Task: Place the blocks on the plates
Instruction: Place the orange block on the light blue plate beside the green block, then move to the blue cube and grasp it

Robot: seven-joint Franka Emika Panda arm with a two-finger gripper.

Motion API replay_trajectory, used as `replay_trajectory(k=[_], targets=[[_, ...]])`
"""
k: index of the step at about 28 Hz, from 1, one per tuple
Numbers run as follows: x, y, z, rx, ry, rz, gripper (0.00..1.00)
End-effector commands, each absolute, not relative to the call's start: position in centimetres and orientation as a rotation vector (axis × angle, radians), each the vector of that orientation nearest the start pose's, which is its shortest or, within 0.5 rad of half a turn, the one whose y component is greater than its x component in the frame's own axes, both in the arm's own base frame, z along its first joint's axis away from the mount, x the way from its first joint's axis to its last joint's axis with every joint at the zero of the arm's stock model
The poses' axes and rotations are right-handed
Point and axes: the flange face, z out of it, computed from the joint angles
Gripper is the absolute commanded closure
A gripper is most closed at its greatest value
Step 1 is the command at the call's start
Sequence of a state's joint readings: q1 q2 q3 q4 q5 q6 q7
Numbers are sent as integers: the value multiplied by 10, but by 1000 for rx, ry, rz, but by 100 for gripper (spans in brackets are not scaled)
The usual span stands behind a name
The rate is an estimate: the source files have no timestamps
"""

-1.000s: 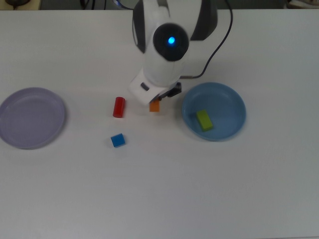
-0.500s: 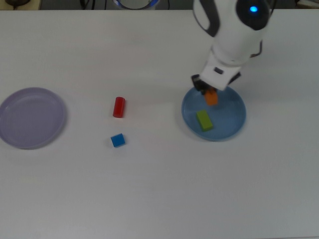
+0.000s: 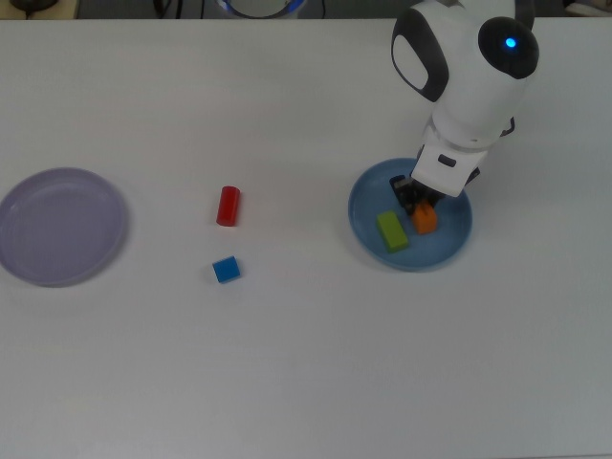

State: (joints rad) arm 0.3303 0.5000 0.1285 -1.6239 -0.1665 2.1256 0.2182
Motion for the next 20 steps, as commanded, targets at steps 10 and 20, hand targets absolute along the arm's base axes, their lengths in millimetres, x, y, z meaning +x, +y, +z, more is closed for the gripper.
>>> replay_trajectory(k=[10, 20], targets=[[631, 263, 362, -3197, -419, -102, 0], [671, 121, 382, -3212, -22, -83, 0]])
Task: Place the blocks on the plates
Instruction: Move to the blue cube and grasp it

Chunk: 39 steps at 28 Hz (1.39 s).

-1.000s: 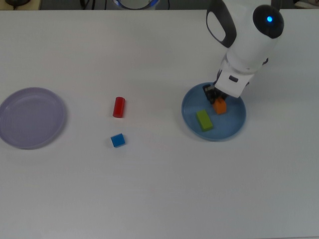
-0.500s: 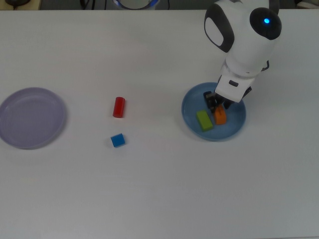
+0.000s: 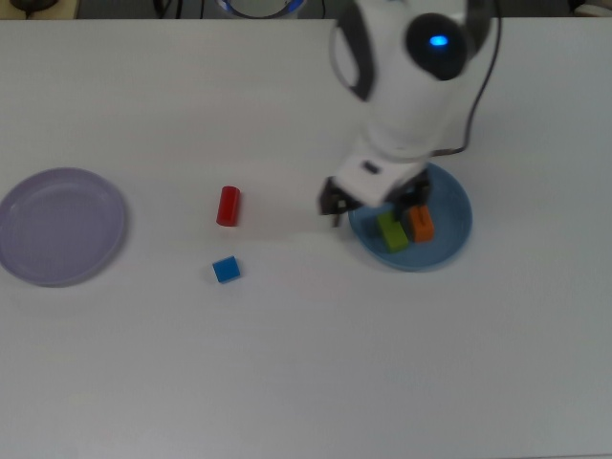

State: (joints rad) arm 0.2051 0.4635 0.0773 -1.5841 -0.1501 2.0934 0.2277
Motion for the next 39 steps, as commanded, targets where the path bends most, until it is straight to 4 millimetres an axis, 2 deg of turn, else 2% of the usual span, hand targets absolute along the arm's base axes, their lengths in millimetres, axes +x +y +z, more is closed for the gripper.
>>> replay_trajectory(k=[1, 3, 4, 8, 9, 10, 15, 16, 19, 22, 23, 27, 38, 39], targets=[[673, 110, 382, -3212, 0, -82, 0], [676, 88, 380, -3215, 50, -76, 0], [679, 66, 378, -3215, 84, -71, 0], [683, 29, 366, -3223, 121, -48, 0], [683, 23, 360, -3230, 93, -32, 0], [684, 17, 348, -3233, -5, -2, 0], [685, -10, 333, -3200, -351, 48, 0], [685, -15, 328, -3195, -365, 62, 0], [687, -18, 316, -3193, -371, 77, 0], [696, -19, 318, -3196, -363, 10, 5], [697, -20, 318, -3197, -365, 3, 11], [700, -25, 320, -3198, -347, -48, 53], [709, -24, 309, -3201, -307, -130, 54], [710, -24, 310, -3201, -308, -140, 65]])
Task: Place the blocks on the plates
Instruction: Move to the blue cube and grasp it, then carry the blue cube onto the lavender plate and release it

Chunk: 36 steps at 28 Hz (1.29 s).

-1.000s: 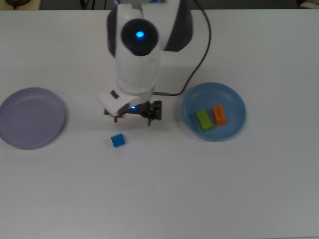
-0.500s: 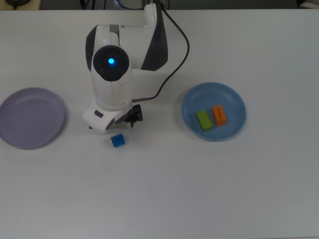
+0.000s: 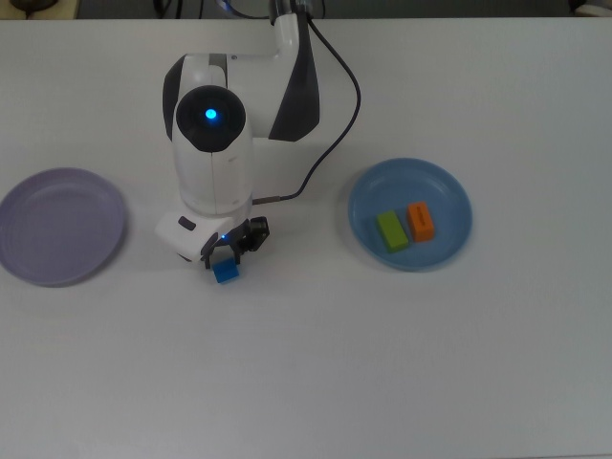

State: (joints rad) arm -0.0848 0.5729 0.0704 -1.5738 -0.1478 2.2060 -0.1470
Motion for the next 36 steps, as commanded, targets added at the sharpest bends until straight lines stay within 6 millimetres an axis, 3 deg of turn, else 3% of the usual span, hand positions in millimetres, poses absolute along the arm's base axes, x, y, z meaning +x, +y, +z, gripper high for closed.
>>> replay_trajectory(k=[1, 6, 10, 11, 13, 16, 18, 23, 27, 32, 33, 36], targets=[[710, -24, 310, -3201, -308, -140, 72], [710, -24, 313, -3200, -299, -145, 96], [710, -30, 336, -3202, -279, -188, 96], [708, -46, 355, -3205, -239, -218, 95], [704, -64, 371, -3205, -186, -235, 95], [697, -83, 379, -3205, -134, -185, 95], [691, -109, 386, -3211, -74, -180, 95], [683, -158, 379, -3215, 19, -173, 93], [675, -197, 355, -3222, 93, -121, 93], [672, -235, 346, -3228, 173, -220, 93], [671, -245, 336, -3226, 194, -234, 91], [671, -248, 323, -3224, 201, -228, 90]])
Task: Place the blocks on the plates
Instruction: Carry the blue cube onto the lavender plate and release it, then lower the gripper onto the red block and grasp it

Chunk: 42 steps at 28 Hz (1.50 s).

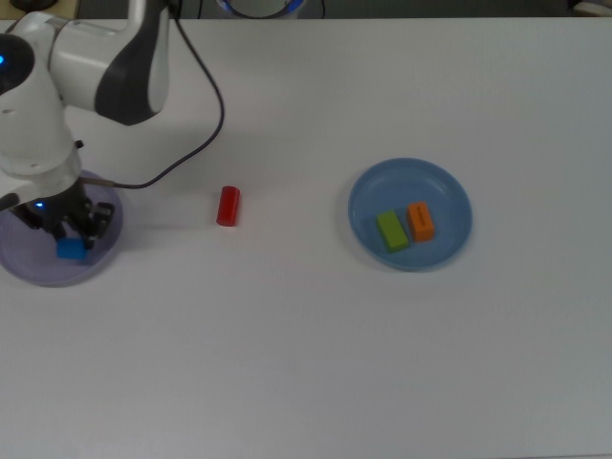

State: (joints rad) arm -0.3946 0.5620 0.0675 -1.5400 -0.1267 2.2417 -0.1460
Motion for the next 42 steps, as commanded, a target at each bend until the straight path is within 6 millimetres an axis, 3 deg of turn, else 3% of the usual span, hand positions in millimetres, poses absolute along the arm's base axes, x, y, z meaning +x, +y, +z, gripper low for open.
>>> replay_trajectory(k=[1, 5, 7, 8, 9, 10, 16, 19, 25, 26, 30, 34, 37, 40, 42], targets=[[672, -249, 322, -3224, 203, -232, 89], [672, -249, 319, -3225, 198, -240, 69], [672, -250, 320, -3225, 198, -239, 52], [672, -249, 320, -3225, 196, -239, 36], [672, -249, 318, -3223, 199, -235, 5], [672, -249, 319, -3224, 199, -237, 0], [671, -249, 322, -3215, 218, -238, 0], [671, -243, 333, -3207, 220, -248, 0], [662, -212, 359, -3152, 218, -96, 0], [660, -196, 367, -3122, 206, -37, 0], [648, -173, 380, -3056, 199, 115, 0], [648, -131, 374, -3020, 136, 220, 0], [645, -91, 348, -3029, 136, 297, 0], [644, -67, 335, -3040, 105, 334, 0], [645, -61, 329, -3050, 90, 311, 0]])
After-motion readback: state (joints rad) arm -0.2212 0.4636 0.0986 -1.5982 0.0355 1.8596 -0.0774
